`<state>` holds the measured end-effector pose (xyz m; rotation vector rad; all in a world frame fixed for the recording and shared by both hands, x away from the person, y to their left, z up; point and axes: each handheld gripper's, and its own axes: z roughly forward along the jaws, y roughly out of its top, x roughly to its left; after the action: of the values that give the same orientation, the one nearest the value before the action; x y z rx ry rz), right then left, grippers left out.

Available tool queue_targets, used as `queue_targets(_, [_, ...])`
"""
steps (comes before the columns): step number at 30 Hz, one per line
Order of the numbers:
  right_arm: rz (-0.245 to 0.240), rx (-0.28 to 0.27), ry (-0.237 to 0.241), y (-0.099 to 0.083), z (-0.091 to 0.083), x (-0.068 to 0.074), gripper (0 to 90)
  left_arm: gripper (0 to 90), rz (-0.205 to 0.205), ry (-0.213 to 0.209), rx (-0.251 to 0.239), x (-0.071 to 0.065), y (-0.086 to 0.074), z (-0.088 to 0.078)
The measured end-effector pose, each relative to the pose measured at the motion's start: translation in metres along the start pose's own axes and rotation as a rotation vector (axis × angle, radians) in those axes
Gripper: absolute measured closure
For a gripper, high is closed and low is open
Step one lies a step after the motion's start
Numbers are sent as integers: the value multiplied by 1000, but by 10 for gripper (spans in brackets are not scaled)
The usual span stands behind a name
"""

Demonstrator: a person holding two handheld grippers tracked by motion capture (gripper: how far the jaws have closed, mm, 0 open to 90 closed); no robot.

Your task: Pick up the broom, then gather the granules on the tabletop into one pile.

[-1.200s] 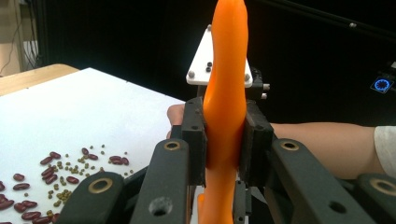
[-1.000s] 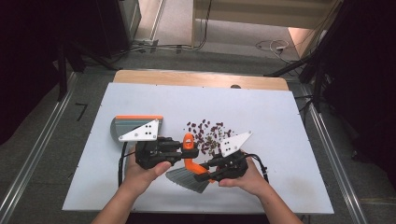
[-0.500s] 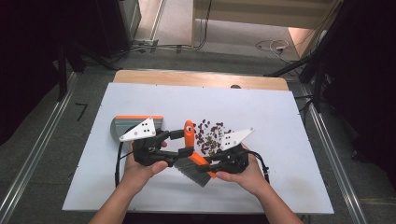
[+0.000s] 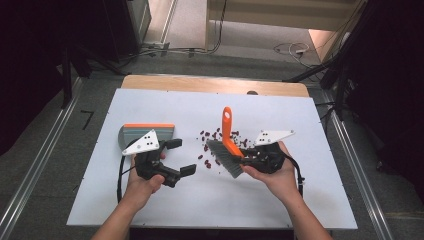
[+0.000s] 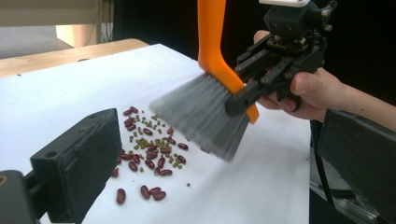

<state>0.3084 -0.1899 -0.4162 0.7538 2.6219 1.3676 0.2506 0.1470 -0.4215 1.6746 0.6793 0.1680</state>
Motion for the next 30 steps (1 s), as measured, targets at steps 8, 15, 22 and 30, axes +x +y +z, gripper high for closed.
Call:
queue_targets(8, [23, 10, -118, -3, -15, -16, 691, 1, 14, 50, 29, 1, -9, -6])
queue_targets(15, [37, 29, -229, -2, -28, -29, 691, 2, -4, 96, 15, 2, -16, -17])
queue_targets(22, [30, 48, -306, 5, -32, -49, 690, 5, 0, 120, 20, 2, -21, -28])
queue_targets(30, [16, 168, -444, 26, -19, -74, 690, 8, 3, 138, 39, 3, -33, -39])
